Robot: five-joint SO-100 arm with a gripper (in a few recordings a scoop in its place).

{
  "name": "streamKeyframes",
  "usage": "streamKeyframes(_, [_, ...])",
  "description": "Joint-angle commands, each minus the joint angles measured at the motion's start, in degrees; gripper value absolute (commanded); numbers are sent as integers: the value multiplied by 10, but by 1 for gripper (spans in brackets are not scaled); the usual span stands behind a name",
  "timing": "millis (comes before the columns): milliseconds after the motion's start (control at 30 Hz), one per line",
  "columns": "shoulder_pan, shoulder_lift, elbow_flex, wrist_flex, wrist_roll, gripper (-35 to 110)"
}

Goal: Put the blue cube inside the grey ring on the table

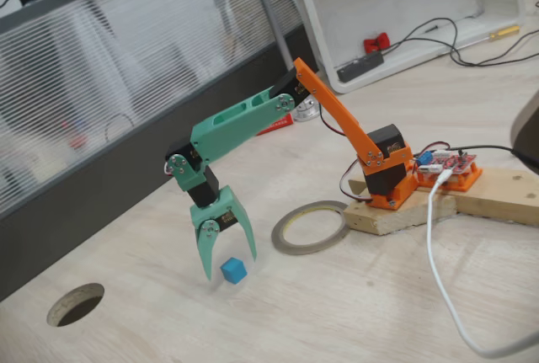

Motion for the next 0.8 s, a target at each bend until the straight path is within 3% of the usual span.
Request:
streamKeyframes(0, [8,8,10,1,8,57])
streamKeyframes(467, [7,9,10,0,8,56])
streamKeyframes(767, [7,8,10,-1,9,36])
